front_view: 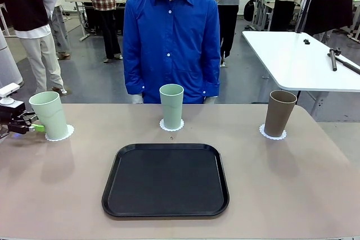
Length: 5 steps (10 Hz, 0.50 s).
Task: Place coasters on the table and set cups on them.
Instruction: Take one Reusable plastic cup from the Flat Tray and place it on a coaster set by the human.
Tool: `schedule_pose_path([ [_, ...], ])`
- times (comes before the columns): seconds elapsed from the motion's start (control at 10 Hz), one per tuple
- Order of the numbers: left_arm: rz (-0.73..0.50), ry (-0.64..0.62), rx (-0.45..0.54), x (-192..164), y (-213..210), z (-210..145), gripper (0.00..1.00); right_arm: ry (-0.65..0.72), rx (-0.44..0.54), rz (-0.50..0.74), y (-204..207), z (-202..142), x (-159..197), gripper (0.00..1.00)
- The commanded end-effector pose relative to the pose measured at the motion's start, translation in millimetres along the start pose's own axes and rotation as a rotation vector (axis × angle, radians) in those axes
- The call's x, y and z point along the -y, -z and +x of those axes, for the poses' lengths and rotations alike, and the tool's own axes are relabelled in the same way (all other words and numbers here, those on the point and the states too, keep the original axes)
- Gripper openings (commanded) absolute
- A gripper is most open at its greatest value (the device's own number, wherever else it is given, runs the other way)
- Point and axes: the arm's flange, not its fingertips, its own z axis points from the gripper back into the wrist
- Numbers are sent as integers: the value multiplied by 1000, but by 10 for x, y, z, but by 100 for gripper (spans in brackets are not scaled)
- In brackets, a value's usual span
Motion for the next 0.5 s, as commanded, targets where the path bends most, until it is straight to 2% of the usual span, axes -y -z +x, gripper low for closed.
schedule_pose_path([
  [0.0,-5,-13,-41,27,-149,52,100,3,0,-4,4,8,-2,100],
  [0.3,57,-16,-103,132,-437,117,100,3,0,-4,4,8,-2,100],
  [0.4,136,-38,-137,210,-594,292,100,3,0,-4,4,8,-2,100],
])
